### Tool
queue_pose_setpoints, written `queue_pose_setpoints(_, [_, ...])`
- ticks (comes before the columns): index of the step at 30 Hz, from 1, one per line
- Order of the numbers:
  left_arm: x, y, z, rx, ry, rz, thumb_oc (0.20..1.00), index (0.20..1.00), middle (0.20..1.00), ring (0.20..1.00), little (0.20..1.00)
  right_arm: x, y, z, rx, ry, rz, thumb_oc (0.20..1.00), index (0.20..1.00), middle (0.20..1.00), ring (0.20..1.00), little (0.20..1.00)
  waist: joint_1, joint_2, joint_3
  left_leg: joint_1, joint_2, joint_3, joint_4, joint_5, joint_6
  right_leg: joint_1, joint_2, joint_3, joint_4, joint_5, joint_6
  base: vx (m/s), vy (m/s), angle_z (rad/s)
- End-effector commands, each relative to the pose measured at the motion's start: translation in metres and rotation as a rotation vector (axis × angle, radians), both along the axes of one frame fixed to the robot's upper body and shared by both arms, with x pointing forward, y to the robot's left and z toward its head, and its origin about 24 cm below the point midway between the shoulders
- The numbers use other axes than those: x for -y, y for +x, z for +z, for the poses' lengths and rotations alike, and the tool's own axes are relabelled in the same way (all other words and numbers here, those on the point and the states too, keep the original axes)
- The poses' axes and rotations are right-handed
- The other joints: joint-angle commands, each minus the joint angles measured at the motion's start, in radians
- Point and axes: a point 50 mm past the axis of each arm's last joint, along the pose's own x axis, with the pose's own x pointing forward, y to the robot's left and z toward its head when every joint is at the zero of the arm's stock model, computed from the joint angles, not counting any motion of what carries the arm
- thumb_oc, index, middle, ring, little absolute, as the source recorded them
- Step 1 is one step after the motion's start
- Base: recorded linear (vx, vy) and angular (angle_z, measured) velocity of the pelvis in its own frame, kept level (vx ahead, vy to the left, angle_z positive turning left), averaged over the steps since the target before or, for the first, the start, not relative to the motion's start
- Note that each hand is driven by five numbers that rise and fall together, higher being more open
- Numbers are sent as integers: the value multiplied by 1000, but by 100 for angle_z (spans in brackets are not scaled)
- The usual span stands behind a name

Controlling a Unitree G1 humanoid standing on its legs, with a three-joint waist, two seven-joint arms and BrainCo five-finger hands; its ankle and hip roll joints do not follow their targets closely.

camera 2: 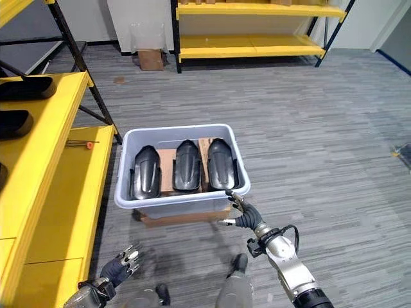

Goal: Move parts from the plastic box to the shelf.

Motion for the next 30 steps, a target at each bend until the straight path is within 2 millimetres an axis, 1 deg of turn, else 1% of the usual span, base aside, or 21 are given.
queue_pose_setpoints(1, [8, 14, 13, 111, -22, -35, 1000, 1000, 1000, 1000, 1000, 4, 19, 30, 161, -47, 41, 1000, 1000, 1000, 1000, 1000, 27, 77, 25, 1, 62, 7, -22, 24, 7, 34, 25, -50, 35, -33, 60, 271, -235, 8])
queue_pose_setpoints(4, [10, 6, 9, 88, -29, -25, 1000, 1000, 1000, 1000, 1000, 8, 24, 33, 168, -67, 37, 1000, 1000, 1000, 1000, 1000, 41, 83, 9, -15, 105, 12, 49, 14, -9, 54, 32, -92, 89, -104, 14, 323, -301, 2])
queue_pose_setpoints(6, [10, 6, 8, 85, -27, -18, 1000, 1000, 1000, 1000, 1000, 8, 25, 34, 170, -70, 36, 1000, 1000, 1000, 1000, 1000, 43, 83, 7, -20, 113, 14, 72, 6, -9, 49, 31, -98, 106, -116, 5, 209, -241, 0])
queue_pose_setpoints(7, [10, 6, 8, 93, -42, 33, 1000, 1000, 1000, 1000, 1000, 11, 29, 36, 174, -78, 27, 1000, 1000, 1000, 1000, 1000, 45, 81, 2, -29, 130, 26, 136, -20, -7, 32, 23, -112, 150, -142, -16, 321, -333, 1])
queue_pose_setpoints(8, [11, 7, 7, 100, -63, 69, 1000, 1000, 1000, 1000, 1000, 13, 31, 37, 176, -81, 18, 1000, 1000, 1000, 1000, 1000, 43, 81, -1, -20, 140, 44, 183, -53, -12, 28, 17, -120, 179, -168, -21, 319, -332, 11])
queue_pose_setpoints(9, [11, 8, 8, 103, -70, 81, 1000, 1000, 1000, 1000, 1000, 14, 31, 38, 176, -82, 15, 1000, 1000, 1000, 1000, 1000, 40, 82, -2, -22, 151, 62, 214, -66, -15, 27, 14, -128, 191, -179, -27, 188, -178, 19])
queue_pose_setpoints(10, [11, 9, 8, 105, -71, 85, 1000, 1000, 1000, 1000, 1000, 16, 31, 38, 176, -84, 11, 1000, 1000, 1000, 1000, 1000, 36, 81, -3, -24, 161, 78, 233, -64, -17, 27, 13, -135, 195, -184, -33, 126, -206, 16])
queue_pose_setpoints(11, [12, 13, 9, 118, -61, 82, 1000, 1000, 1000, 1000, 1000, 20, 31, 41, 188, -91, -8, 1000, 1000, 1000, 1000, 1000, 26, 83, -10, -55, 193, 120, 319, -32, -29, 38, 31, -158, 190, -208, -62, 117, -186, 20])
queue_pose_setpoints(13, [11, 14, 10, 127, -54, 93, 1000, 1000, 1000, 1000, 1000, 21, 31, 41, 190, -84, -9, 1000, 1000, 1000, 1000, 1000, 33, 94, -7, -102, 154, 81, 341, -20, -22, 46, 57, -144, 181, -216, -69, 128, -118, 47])
queue_pose_setpoints(15, [9, 13, 11, 139, -41, 100, 1000, 1000, 1000, 1000, 1000, 20, 32, 41, 199, -80, -8, 1000, 1000, 1000, 1000, 1000, 46, 111, 0, -111, 108, 27, 285, -13, -15, 45, 86, -115, 178, -212, -68, 103, 2, 5])
queue_pose_setpoints(16, [7, 13, 12, 147, -38, 104, 1000, 1000, 1000, 1000, 1000, 19, 33, 42, 206, -81, -7, 1000, 1000, 1000, 1000, 1000, 49, 117, 0, -110, 98, 29, 226, 7, -6, 37, 92, -119, 170, -197, -74, 100, 95, -19])
queue_pose_setpoints(17, [5, 13, 14, 152, -37, 112, 1000, 1000, 1000, 1000, 1000, 19, 33, 43, 209, -79, -10, 1000, 1000, 1000, 1000, 1000, 50, 132, -1, -96, 107, 28, 121, 47, -19, 43, 102, -120, 173, -205, -68, 60, 108, -17])
queue_pose_setpoints(19, [4, 14, 15, 153, -36, 115, 1000, 1000, 1000, 1000, 1000, 19, 32, 43, 212, -80, -16, 1000, 1000, 1000, 1000, 1000, 48, 143, -2, -88, 127, 30, 48, 97, -39, 55, 112, -120, 168, -215, -66, 96, 150, -15])
queue_pose_setpoints(20, [3, 13, 15, 153, -32, 117, 1000, 1000, 1000, 1000, 1000, 20, 31, 43, 213, -85, -23, 1000, 1000, 1000, 1000, 1000, 47, 157, -3, -88, 163, 19, -37, 176, -69, 66, 124, -112, 169, -230, -63, 138, 261, -12])
queue_pose_setpoints(21, [3, 12, 15, 152, -36, 121, 1000, 1000, 1000, 1000, 1000, 20, 30, 43, 213, -87, -26, 1000, 1000, 1000, 1000, 1000, 46, 161, -4, -97, 197, 18, -63, 215, -82, 72, 127, -105, 171, -242, -65, 204, 345, 1])
queue_pose_setpoints(22, [3, 11, 14, 150, -41, 122, 1000, 1000, 1000, 1000, 1000, 21, 29, 42, 211, -91, -28, 1000, 1000, 1000, 1000, 1000, 43, 157, -1, -100, 223, 12, -70, 226, -93, 83, 115, -93, 184, -264, -60, 167, 309, 3])
queue_pose_setpoints(23, [3, 10, 14, 149, -43, 120, 1000, 1000, 1000, 1000, 1000, 22, 28, 42, 212, -94, -31, 1000, 1000, 1000, 1000, 1000, 41, 156, 1, -107, 242, 15, -65, 231, -95, 82, 103, -93, 203, -278, -63, 136, 290, 6])
queue_pose_setpoints(26, [3, 13, 15, 152, -52, 107, 1000, 1000, 1000, 1000, 1000, 27, 27, 42, 209, -95, -53, 1000, 1000, 1000, 1000, 1000, 36, 161, 5, -96, 242, 46, -55, 214, -92, 70, 65, -117, 262, -302, -61, 77, 333, -24])
queue_pose_setpoints(27, [5, 16, 15, 153, -54, 78, 1000, 1000, 1000, 1000, 1000, 30, 26, 39, 198, -89, -81, 1000, 1000, 1000, 1000, 1000, 34, 163, 10, -90, 222, 45, -41, 196, -89, 55, 37, -128, 312, -312, -53, 85, 301, -21])
queue_pose_setpoints(28, [6, 17, 15, 152, -54, 69, 1000, 1000, 1000, 1000, 1000, 30, 25, 39, 196, -88, -87, 1000, 1000, 1000, 1000, 1000, 33, 162, 11, -89, 216, 44, -35, 190, -86, 54, 32, -128, 319, -312, -52, 150, 437, -8])
queue_pose_setpoints(30, [9, 23, 17, 146, -37, -5, 1000, 1000, 1000, 1000, 1000, 34, 22, 34, 180, -72, -134, 1000, 1000, 1000, 1000, 1000, 19, 167, 14, -96, 173, 44, 2, 158, -51, 46, 41, -112, 315, -281, -50, 118, 365, 7])
